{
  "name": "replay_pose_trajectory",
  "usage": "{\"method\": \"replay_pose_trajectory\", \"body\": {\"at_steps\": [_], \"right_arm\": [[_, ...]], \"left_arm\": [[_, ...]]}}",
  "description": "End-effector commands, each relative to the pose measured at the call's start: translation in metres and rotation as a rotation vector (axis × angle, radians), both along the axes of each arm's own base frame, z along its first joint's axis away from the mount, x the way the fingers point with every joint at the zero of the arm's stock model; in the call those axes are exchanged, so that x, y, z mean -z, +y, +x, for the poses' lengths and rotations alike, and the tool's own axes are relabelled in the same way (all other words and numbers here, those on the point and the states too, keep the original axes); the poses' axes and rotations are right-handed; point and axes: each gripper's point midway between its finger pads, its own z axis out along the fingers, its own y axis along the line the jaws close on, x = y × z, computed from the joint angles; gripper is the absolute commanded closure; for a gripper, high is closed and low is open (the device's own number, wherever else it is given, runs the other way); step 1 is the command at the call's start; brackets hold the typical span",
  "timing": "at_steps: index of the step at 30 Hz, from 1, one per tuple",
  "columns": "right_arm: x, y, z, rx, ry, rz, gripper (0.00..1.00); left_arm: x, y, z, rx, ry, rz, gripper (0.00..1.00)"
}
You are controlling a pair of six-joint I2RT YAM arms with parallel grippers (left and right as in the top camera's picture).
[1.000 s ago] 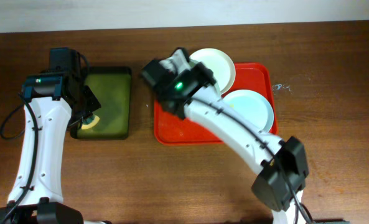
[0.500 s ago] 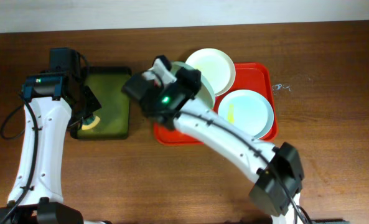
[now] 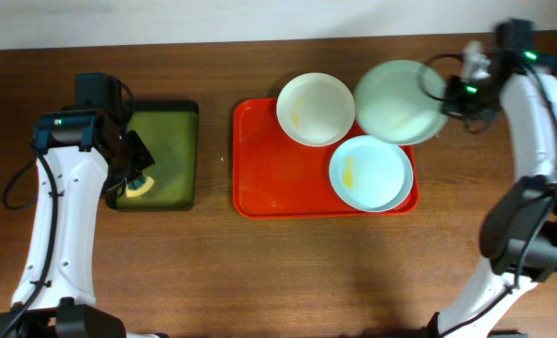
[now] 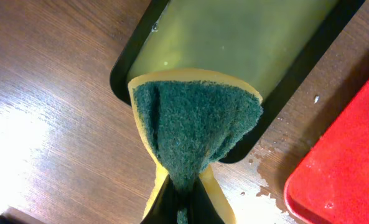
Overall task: Clean dirty plates on tray and stack at the side
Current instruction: 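Carry the plate right and set it on the table beside the tray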
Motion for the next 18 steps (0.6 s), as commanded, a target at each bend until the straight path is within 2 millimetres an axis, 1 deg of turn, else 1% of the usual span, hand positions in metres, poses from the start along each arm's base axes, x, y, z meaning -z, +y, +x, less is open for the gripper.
{"method": "replay_pose_trajectory", "body": {"at_steps": [1,2,4,6,8,10,11,12,13,14,15,16,17,18], "right_arm": [[0.020,-0.044,-0.014,0.143,-0.011,0.059,0.96],[0.033,-0.062,-0.019,0.203,-0.014,0.066,0.96],[0.049,-0.083,-0.024,0.267,-0.025,0.069,0.96],[0.060,-0.096,-0.028,0.294,-0.039,0.063,0.96],[0.068,-0.104,-0.031,0.312,-0.043,0.061,0.95],[0.071,-0.104,-0.032,0.313,-0.040,0.062,0.84],[0.070,-0.103,-0.032,0.311,-0.041,0.062,0.64],[0.066,-0.104,-0.030,0.312,-0.051,0.059,0.48],[0.057,-0.104,-0.028,0.308,-0.070,0.065,0.37],[0.039,-0.101,-0.021,0.291,-0.111,0.087,0.32],[0.021,-0.095,-0.013,0.268,-0.159,0.118,0.31],[-0.014,-0.080,0.002,0.209,-0.254,0.187,0.30],[-0.039,-0.065,0.013,0.153,-0.323,0.240,0.29],[-0.060,-0.049,0.022,0.094,-0.379,0.279,0.28]], "left_arm": [[-0.001,-0.001,-0.002,0.013,-0.002,-0.007,1.00],[-0.001,-0.001,-0.001,0.013,-0.003,-0.007,1.00],[-0.001,-0.001,-0.002,0.013,-0.002,-0.007,1.00],[-0.001,-0.001,-0.001,0.013,-0.004,-0.006,1.00],[-0.001,-0.001,-0.001,0.012,-0.006,-0.006,1.00],[-0.001,-0.001,0.000,0.013,-0.011,-0.006,1.00],[-0.001,-0.001,0.001,0.013,-0.012,-0.006,1.00],[-0.001,-0.001,0.001,0.013,-0.012,-0.006,1.00],[-0.001,-0.001,0.001,0.013,-0.011,-0.006,1.00],[-0.001,-0.001,0.001,0.013,-0.011,-0.006,1.00],[-0.001,-0.001,0.001,0.013,-0.012,-0.006,1.00],[-0.001,-0.001,0.001,0.013,-0.012,-0.006,1.00],[-0.001,-0.001,0.001,0.012,-0.014,-0.006,1.00],[-0.002,-0.001,0.002,0.013,-0.017,-0.005,1.00]]}}
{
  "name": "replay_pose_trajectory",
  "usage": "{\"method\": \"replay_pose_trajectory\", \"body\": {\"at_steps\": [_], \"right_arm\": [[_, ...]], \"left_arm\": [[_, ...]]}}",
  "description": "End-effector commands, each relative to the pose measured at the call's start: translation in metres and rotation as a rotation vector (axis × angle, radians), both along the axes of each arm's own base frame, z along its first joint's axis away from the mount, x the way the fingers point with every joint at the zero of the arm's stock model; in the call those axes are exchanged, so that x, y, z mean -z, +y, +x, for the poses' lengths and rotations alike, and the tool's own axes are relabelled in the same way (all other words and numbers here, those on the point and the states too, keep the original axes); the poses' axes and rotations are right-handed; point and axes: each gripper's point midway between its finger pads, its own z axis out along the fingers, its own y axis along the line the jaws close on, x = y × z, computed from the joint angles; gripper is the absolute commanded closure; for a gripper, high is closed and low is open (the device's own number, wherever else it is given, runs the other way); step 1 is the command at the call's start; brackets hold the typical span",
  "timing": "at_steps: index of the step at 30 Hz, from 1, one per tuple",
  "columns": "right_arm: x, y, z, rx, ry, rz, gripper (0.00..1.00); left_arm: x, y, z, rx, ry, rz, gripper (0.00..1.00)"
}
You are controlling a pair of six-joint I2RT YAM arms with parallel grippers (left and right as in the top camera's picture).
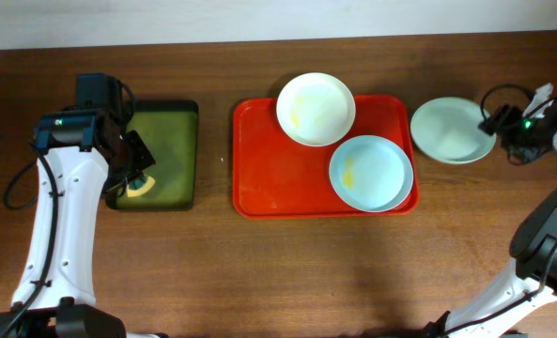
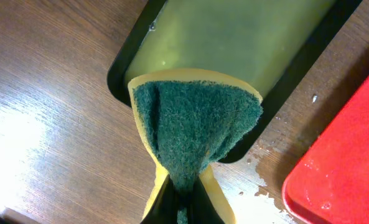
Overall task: Clean dirty plates on tray and stack at the side
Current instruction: 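Carry the plate right and set it on the table beside the tray, then reach the right gripper to the rim of the cream plate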
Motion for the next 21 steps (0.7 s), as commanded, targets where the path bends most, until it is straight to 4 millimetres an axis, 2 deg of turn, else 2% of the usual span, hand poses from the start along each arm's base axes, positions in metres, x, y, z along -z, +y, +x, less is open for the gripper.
{"method": "replay_pose_trajectory", "body": {"at_steps": [1,2,3,5,9,12,16,18,19,21], "right_arm": [[-0.111,0.058,0.045,-0.205,-0.333,0.104,0.28],[-0.122,0.081,0.055,-0.264,-0.363,0.110,0.27],[-0.124,0.109,0.063,-0.339,-0.379,0.096,0.25],[-0.107,0.146,0.073,-0.431,-0.342,0.010,0.23],[-0.044,0.201,0.096,-0.484,-0.182,-0.253,0.20],[0.008,0.235,0.102,-0.530,-0.091,-0.360,0.20],[0.059,0.268,0.102,-0.602,-0.042,-0.348,0.21],[0.074,0.274,0.101,-0.616,-0.025,-0.345,0.23],[0.076,0.277,0.101,-0.622,-0.026,-0.339,0.28],[0.077,0.284,0.103,-0.633,-0.040,-0.336,0.51]], "left_arm": [[-0.002,0.000,0.001,0.011,-0.013,0.000,1.00],[-0.002,0.000,0.001,0.012,-0.013,0.000,1.00],[-0.002,0.000,0.001,0.011,-0.013,0.000,1.00],[-0.002,0.000,0.001,0.012,-0.012,0.000,1.00],[-0.002,0.000,0.000,0.015,-0.008,0.001,1.00],[-0.002,0.000,0.000,0.015,-0.008,0.001,1.00],[-0.002,0.000,0.000,0.015,-0.009,0.001,1.00],[-0.002,0.000,0.000,0.015,-0.008,0.000,1.00],[-0.002,0.000,0.000,0.015,-0.009,0.000,1.00],[-0.002,0.000,0.000,0.015,-0.009,0.000,1.00]]}}
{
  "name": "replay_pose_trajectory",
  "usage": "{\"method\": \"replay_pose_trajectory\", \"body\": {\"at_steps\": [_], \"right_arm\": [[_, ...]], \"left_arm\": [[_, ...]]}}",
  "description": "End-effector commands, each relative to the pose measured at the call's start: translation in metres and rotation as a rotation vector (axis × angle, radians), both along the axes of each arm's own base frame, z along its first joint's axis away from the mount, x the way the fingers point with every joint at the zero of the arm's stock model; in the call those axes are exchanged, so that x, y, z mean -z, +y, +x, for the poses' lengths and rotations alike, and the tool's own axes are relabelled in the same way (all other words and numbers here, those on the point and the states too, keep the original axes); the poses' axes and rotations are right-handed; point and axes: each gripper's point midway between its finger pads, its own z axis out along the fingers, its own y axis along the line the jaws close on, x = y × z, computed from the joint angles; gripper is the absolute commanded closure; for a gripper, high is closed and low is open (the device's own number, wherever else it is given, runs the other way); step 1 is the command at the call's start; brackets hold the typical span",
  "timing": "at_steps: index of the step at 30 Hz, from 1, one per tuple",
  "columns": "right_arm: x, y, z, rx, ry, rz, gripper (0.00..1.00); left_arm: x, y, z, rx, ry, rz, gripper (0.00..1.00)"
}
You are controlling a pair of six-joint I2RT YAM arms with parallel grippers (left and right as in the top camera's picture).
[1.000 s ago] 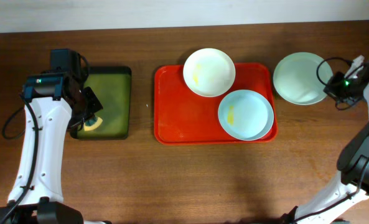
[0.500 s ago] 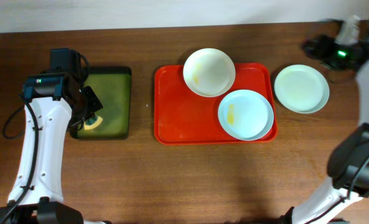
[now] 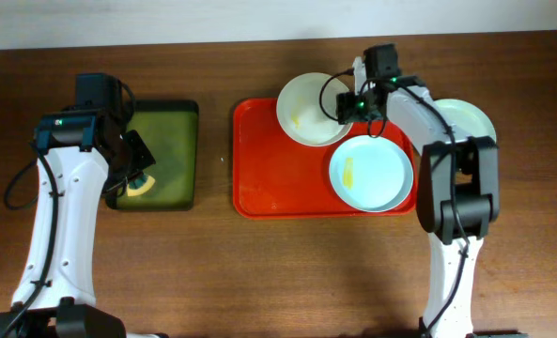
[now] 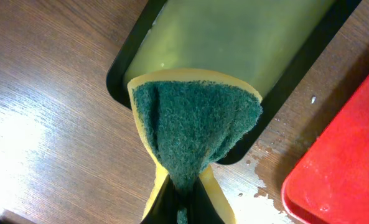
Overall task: Clean dirty plates on tray and stack at the side
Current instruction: 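Reach the right gripper to the rim of the cream plate, then scrub the cream plate with the sponge in the left gripper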
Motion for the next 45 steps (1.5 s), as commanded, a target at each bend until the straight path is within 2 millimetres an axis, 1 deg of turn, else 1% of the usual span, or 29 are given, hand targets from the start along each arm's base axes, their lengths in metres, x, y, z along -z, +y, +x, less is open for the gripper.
{"method": "replay_pose_trajectory", "body": {"at_steps": [1,2,4,5,7,9,12,13,14,16,18,21,22,23,25,27,30,32,34,35,36,37,39,40,42,44,45], "right_arm": [[0.000,0.008,0.002,-0.016,-0.016,-0.027,0.59],[-0.002,0.016,0.002,-0.033,-0.018,-0.008,0.63],[-0.007,0.033,-0.002,-0.074,-0.009,0.043,0.87],[-0.010,0.040,-0.005,-0.090,0.001,0.059,0.94],[-0.017,0.050,-0.012,-0.111,0.030,0.064,0.96],[-0.025,0.058,-0.025,-0.128,0.080,0.060,0.96],[-0.039,0.069,-0.054,-0.156,0.193,0.057,0.96],[-0.040,0.071,-0.064,-0.164,0.233,0.049,0.96],[-0.038,0.075,-0.078,-0.175,0.283,0.039,0.96],[-0.033,0.079,-0.093,-0.189,0.337,0.026,0.96],[-0.028,0.083,-0.103,-0.200,0.366,0.019,0.96],[-0.022,0.086,-0.107,-0.208,0.382,0.013,0.96],[-0.019,0.085,-0.107,-0.207,0.382,0.002,0.96],[-0.018,0.083,-0.107,-0.205,0.380,-0.008,0.96],[-0.017,0.082,-0.106,-0.203,0.379,-0.012,0.96],[-0.017,0.083,-0.105,-0.204,0.373,-0.010,0.96],[-0.017,0.084,-0.103,-0.205,0.364,-0.008,0.96],[-0.016,0.084,-0.103,-0.205,0.363,-0.009,0.96],[-0.017,0.085,-0.101,-0.201,0.355,-0.006,0.96],[-0.017,0.086,-0.099,-0.199,0.348,-0.003,0.96],[-0.017,0.086,-0.098,-0.199,0.345,-0.002,0.96],[-0.017,0.086,-0.098,-0.199,0.344,-0.002,0.96],[-0.017,0.086,-0.098,-0.199,0.345,-0.003,0.96],[-0.017,0.086,-0.098,-0.199,0.345,-0.003,0.96],[-0.017,0.086,-0.098,-0.199,0.345,-0.003,0.96],[-0.015,0.086,-0.099,-0.199,0.348,-0.003,0.96],[-0.014,0.085,-0.100,-0.199,0.349,-0.004,0.96]], "left_arm": [[-0.002,0.000,-0.001,0.014,-0.005,0.001,1.00],[-0.002,0.000,-0.001,0.014,-0.006,0.001,1.00],[-0.002,0.000,0.000,0.014,-0.009,0.001,1.00],[-0.002,0.000,0.000,0.014,-0.010,0.001,1.00],[-0.002,0.000,0.000,0.014,-0.009,0.001,1.00],[-0.002,0.000,0.000,0.014,-0.009,0.001,1.00],[-0.003,0.000,0.002,0.014,-0.019,0.001,1.00],[-0.003,0.000,0.004,0.014,-0.024,0.002,1.00],[-0.003,0.000,0.005,0.014,-0.028,0.000,1.00],[-0.002,-0.005,0.010,0.022,-0.043,-0.030,1.00],[0.001,-0.011,0.023,0.034,-0.090,-0.064,1.00],[0.013,-0.011,0.043,0.038,-0.162,-0.067,1.00],[0.023,-0.012,0.051,0.041,-0.181,-0.071,1.00],[0.037,-0.011,0.060,0.042,-0.195,-0.071,1.00],[0.057,-0.011,0.069,0.042,-0.200,-0.070,1.00],[0.089,-0.010,0.079,0.042,-0.180,-0.071,1.00],[0.128,-0.009,0.088,0.038,-0.134,-0.071,1.00],[0.154,-0.009,0.089,0.037,-0.089,-0.074,1.00],[0.170,-0.009,0.086,0.035,-0.051,-0.077,1.00],[0.182,-0.010,0.082,0.034,-0.021,-0.079,1.00],[0.188,-0.010,0.080,0.034,-0.003,-0.080,0.96],[0.195,-0.010,0.077,0.033,0.017,-0.082,0.99],[0.195,-0.010,0.077,0.060,0.024,-0.076,1.00],[0.188,-0.010,0.079,0.074,0.016,-0.072,1.00],[0.163,-0.010,0.087,0.082,-0.019,-0.069,1.00],[0.125,-0.015,0.098,0.096,-0.087,-0.098,1.00],[0.110,-0.021,0.102,0.118,-0.119,-0.121,1.00]]}}
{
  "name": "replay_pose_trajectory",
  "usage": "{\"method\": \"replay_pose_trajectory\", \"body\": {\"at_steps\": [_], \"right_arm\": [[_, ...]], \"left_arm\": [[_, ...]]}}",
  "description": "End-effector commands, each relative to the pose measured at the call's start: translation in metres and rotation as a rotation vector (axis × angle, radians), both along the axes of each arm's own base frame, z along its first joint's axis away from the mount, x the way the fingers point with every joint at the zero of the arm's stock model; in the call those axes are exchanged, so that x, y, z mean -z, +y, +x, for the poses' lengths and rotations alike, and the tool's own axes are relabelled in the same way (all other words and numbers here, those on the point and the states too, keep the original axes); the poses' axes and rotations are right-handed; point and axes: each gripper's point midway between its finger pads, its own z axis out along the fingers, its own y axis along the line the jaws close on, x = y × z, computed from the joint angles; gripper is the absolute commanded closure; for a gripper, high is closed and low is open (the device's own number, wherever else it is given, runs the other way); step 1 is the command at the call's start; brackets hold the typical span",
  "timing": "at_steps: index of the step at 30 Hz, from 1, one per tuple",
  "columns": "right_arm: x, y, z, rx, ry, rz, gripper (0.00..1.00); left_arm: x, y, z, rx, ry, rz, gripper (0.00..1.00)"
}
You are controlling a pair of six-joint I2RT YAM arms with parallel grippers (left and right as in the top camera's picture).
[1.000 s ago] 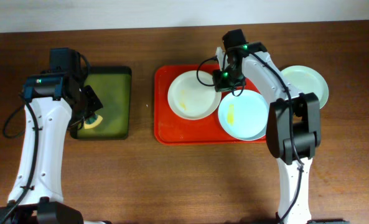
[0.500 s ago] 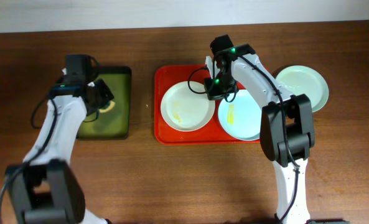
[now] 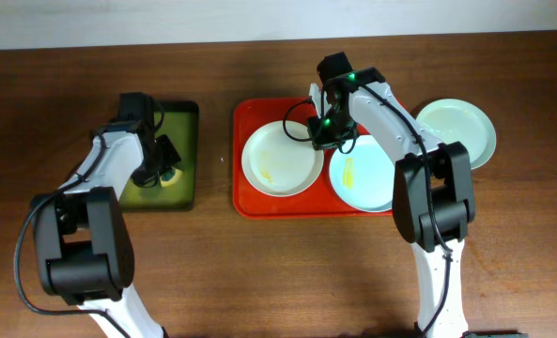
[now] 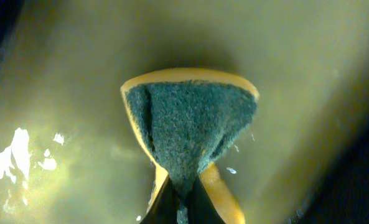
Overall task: Clean dirty plates on tray and stack at the side
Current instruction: 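Scrub the cream plate with the sponge in the left gripper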
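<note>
A white plate with a yellow smear lies in the left half of the red tray. My right gripper is at its right rim, shut on it. Beside it on the tray lies a light blue plate, also smeared yellow. A pale green plate rests on the table to the right of the tray. My left gripper is shut on a folded green and yellow sponge, held low inside the dark basin over its yellowish water.
The basin stands on the wooden table left of the tray with a narrow strip of table between them. The right arm reaches across the tray's far edge, over the blue plate's far side.
The white plate went from the tray's far edge to its left half, my right gripper with it. My left gripper carried the sponge from above the basin's corner to low inside the basin.
My right gripper first held the pale green plate above the tray's far right corner, then had it on the table right of the tray. It then stood at the white plate's rim, and now that plate sits further left. The sponge stayed gripped throughout.
</note>
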Motion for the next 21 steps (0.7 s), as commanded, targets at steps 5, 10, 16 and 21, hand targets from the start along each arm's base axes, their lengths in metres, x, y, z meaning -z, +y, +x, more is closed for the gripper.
{"method": "replay_pose_trajectory", "body": {"at_steps": [5,10,16,21], "right_arm": [[0.016,-0.004,-0.010,0.043,0.028,-0.019,0.92],[0.017,-0.004,-0.011,0.043,0.032,-0.021,0.93],[0.031,-0.008,-0.020,0.067,0.061,-0.032,0.93],[0.031,-0.008,-0.020,0.092,0.065,-0.030,0.96]], "left_arm": [[-0.128,-0.062,0.023,0.178,-0.297,-0.255,1.00],[-0.120,-0.130,0.012,0.326,-0.259,-0.302,1.00],[-0.092,-0.200,0.002,0.439,-0.225,-0.209,1.00],[-0.048,-0.234,-0.001,0.492,-0.175,-0.162,1.00]]}}
